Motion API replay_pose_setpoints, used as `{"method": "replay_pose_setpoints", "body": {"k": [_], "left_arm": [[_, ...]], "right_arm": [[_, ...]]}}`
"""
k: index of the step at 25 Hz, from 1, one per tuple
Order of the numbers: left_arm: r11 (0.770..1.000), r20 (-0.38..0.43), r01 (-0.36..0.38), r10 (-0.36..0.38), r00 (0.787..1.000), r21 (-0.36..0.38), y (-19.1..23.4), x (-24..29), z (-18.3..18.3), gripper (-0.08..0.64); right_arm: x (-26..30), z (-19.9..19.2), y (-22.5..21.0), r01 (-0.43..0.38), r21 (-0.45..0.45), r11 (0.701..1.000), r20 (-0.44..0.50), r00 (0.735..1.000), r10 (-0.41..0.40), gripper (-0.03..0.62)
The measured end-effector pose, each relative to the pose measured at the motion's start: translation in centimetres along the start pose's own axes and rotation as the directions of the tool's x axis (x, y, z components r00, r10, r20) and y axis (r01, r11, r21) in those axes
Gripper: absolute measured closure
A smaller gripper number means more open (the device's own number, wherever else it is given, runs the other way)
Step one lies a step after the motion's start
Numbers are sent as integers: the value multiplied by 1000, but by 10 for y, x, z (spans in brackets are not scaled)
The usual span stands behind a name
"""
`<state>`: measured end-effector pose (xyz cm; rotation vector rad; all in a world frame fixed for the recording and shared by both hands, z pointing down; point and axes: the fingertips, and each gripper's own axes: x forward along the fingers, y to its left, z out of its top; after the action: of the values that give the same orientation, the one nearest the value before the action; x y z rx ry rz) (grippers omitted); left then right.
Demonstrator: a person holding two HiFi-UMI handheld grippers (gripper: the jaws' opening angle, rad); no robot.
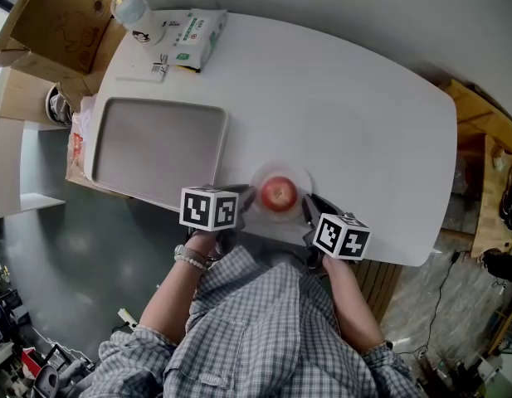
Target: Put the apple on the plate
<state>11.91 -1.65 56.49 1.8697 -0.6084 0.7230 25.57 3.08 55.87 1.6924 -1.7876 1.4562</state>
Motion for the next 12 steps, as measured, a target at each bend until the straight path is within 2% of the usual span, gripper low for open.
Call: {"method": "replay_pose_setpoints", "body": {"k": [4,9,12], "left_arm": [[1000,-1,9,-9,1000,13,0,0,1,512],[994,-4,39,-39,999,-107,2,1,3,522],[992,-21,31,-33,999,-123,2,1,2,525]], "right_arm": [[0,-1,-1,-24,40,999,-15,1000,25,535],[0,4,-2,-24,106,994,-28,999,28,543],[-1,4,-3,-19,129,991,-34,999,24,545]]}}
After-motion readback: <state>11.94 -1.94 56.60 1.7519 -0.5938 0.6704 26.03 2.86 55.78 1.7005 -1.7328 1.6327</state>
